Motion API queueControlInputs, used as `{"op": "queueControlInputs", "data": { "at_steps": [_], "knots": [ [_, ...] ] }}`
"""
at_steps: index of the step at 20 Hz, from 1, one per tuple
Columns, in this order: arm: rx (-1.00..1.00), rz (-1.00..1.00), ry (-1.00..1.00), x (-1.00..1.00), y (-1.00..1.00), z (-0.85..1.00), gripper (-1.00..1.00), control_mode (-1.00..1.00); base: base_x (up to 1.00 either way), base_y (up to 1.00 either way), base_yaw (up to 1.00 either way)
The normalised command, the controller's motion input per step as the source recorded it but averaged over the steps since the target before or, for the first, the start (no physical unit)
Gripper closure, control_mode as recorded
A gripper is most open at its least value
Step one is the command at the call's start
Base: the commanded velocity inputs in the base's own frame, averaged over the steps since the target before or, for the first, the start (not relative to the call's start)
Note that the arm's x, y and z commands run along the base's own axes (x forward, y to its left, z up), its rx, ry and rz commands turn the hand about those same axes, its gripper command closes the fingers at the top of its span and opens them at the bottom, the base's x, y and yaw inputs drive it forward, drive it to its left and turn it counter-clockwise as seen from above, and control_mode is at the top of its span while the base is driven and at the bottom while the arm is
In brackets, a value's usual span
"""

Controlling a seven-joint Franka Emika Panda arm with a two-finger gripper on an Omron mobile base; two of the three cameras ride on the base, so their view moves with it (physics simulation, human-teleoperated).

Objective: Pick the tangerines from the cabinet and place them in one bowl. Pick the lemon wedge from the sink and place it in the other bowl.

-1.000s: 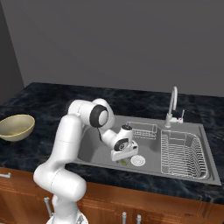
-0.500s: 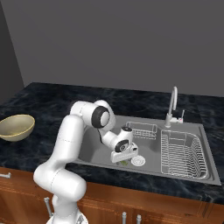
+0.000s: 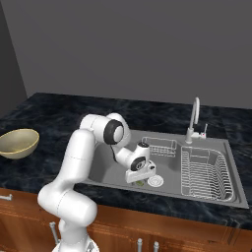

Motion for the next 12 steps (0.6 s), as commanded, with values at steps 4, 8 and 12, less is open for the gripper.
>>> {"op": "queueControlInputs", "data": {
  "at_steps": [4, 8, 12],
  "knots": [
    [0.0, 0.0, 0.02, 0.0, 0.0, -0.01, 1.0, -1.0, 0.0, 0.0, 0.0],
    [0.0, 0.0, 0.0, 0.0, 0.0, 0.0, 1.0, -1.0, 0.0, 0.0, 0.0],
    [0.0, 0.0, 0.01, 0.0, 0.0, -0.2, 1.0, -1.0, 0.0, 0.0, 0.0]
  ]
}}
